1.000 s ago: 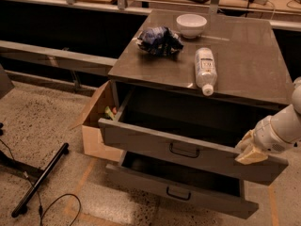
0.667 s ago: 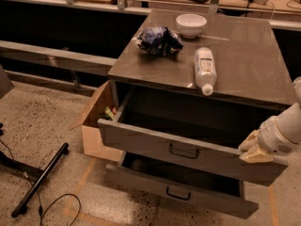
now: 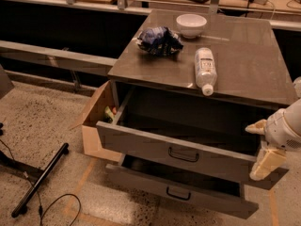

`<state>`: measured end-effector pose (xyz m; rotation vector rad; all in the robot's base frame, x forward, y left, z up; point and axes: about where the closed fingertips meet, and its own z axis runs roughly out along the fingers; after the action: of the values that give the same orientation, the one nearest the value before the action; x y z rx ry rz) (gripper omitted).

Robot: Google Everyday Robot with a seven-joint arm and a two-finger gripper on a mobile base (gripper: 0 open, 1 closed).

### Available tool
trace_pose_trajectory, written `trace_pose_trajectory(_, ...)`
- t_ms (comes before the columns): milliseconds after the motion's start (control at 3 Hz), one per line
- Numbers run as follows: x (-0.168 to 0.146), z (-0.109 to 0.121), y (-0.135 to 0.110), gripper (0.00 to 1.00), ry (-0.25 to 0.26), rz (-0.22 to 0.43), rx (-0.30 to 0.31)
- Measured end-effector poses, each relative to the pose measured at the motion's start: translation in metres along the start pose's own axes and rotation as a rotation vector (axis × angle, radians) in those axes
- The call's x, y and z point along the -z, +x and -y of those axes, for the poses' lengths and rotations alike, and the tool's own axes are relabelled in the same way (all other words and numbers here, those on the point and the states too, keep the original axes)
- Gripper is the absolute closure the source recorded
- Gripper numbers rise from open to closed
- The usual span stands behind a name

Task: Open top drawer

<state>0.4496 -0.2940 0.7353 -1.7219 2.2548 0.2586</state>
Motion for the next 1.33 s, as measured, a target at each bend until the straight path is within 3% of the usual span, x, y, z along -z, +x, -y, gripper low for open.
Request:
trace_pose_trajectory(1000, 0.013, 0.025, -0.002, 0.83, 0.092, -0.009, 0.006)
trace_pose_trajectory(1333, 0.004, 0.042, 0.004, 1.00, 0.130, -0.004, -0.002)
